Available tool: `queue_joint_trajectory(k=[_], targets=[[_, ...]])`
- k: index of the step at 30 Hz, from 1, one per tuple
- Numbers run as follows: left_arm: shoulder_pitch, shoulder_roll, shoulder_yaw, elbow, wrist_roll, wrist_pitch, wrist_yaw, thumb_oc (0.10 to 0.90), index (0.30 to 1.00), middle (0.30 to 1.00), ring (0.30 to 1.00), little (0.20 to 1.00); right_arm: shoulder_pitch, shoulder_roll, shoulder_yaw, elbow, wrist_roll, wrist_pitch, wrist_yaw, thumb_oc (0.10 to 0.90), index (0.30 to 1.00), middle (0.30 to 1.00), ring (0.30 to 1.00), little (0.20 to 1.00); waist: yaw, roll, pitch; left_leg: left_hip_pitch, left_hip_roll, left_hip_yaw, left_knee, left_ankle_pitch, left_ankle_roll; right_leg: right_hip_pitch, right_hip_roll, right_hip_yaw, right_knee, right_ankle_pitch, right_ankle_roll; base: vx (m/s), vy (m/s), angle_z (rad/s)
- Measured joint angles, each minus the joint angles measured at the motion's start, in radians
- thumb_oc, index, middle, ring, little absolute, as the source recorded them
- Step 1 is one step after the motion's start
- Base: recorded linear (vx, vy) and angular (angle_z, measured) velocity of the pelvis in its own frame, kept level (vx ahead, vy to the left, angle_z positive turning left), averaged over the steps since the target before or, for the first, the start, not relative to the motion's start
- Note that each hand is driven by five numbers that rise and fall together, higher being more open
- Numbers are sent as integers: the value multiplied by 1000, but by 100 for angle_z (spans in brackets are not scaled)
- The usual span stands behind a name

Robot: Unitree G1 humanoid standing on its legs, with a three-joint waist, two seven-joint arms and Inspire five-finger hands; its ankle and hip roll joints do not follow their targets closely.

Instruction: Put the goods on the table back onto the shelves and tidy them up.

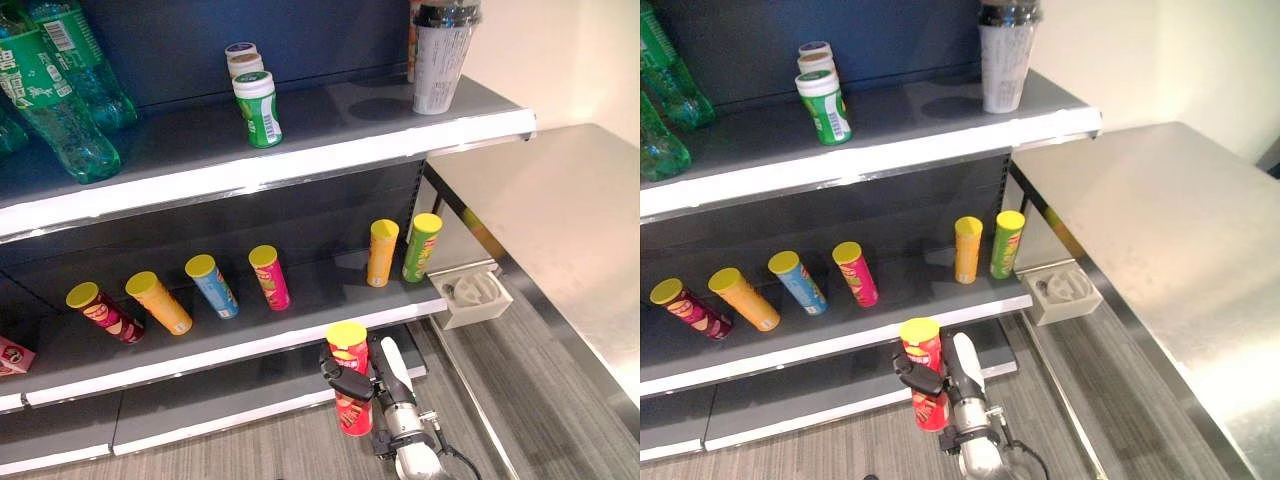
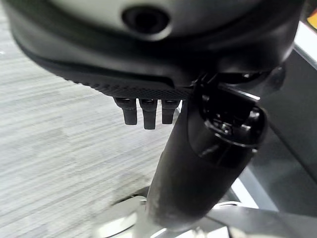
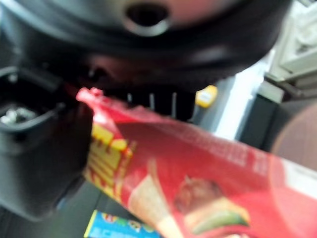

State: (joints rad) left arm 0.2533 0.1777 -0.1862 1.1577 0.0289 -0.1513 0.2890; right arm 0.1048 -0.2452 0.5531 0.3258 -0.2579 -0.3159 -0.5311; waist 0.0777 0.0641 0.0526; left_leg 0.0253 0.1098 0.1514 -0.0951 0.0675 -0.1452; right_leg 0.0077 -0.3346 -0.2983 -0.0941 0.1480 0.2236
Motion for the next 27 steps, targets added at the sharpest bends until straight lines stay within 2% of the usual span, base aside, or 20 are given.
queue_joint_trajectory(k=[4, 8, 10, 11, 14, 19, 21, 27], targets=[[11, -5, 4, 1, -28, -7, 0, 800, 900, 900, 900, 900, -51, 5, -44, 35, 1, 0, -73, 400, 300, 300, 300, 300, 19, 23, 9, -31, -21, -4, 3, 6, 8, -26, -20, -1, 0, 11, 7, -65, 106, 4], [2, -19, 6, 0, -31, -26, 0, 800, 900, 900, 900, 900, -216, 8, -103, 60, -8, 0, -165, 400, 300, 300, 300, 300, 23, 55, 30, -88, -47, -11, 5, 21, 25, -82, -47, 0, 0, 32, 13, -81, 91, 7], [-10, -18, 4, 2, -48, -31, 1, 800, 900, 900, 900, 900, -312, 9, -147, 59, -32, 0, -217, 400, 300, 300, 300, 300, 36, 79, 45, -117, -56, -19, 5, 28, 33, -105, -60, -2, 0, 39, 14, -98, 100, 15], [-10, -16, 5, 2, -48, -36, 1, 800, 900, 900, 900, 900, -358, 7, -157, 60, -55, 0, -244, 400, 300, 300, 300, 300, 58, 92, 53, -125, -64, -23, 5, 30, 34, -111, -63, -5, 0, 39, 14, -77, 84, 8], [-25, -22, 1, 5, -50, -42, 1, 800, 900, 900, 900, 900, -442, 7, -173, 60, -115, 1, -283, 400, 300, 300, 300, 300, 79, 110, 63, -169, -74, -34, 6, 40, 37, -146, -73, -17, 1, 47, 19, -58, 65, 14], [-45, -26, 1, 2, -67, -53, 0, 800, 900, 900, 900, 900, -516, -12, -173, 61, -154, 10, -287, 400, 300, 300, 300, 300, 107, 118, 73, -225, -91, -48, 6, 48, 44, -190, -91, -30, 1, 51, 24, -28, 54, 12], [-73, -26, -1, -1, -67, -56, 1, 800, 900, 900, 900, 900, -552, -26, -189, 61, -171, 23, -300, 400, 300, 300, 300, 300, 131, 121, 90, -246, -102, -48, 9, 50, 47, -208, -103, -30, 1, 54, 26, -34, 55, 9], [-128, -26, -13, -34, -67, -78, 6, 800, 900, 900, 900, 900, -603, -27, -205, 61, -190, 38, -330, 400, 300, 300, 300, 300, 130, 137, 127, -314, -127, -53, 53, 42, 59, -240, -130, -46, 1, 64, 33, -44, 44, 10]])
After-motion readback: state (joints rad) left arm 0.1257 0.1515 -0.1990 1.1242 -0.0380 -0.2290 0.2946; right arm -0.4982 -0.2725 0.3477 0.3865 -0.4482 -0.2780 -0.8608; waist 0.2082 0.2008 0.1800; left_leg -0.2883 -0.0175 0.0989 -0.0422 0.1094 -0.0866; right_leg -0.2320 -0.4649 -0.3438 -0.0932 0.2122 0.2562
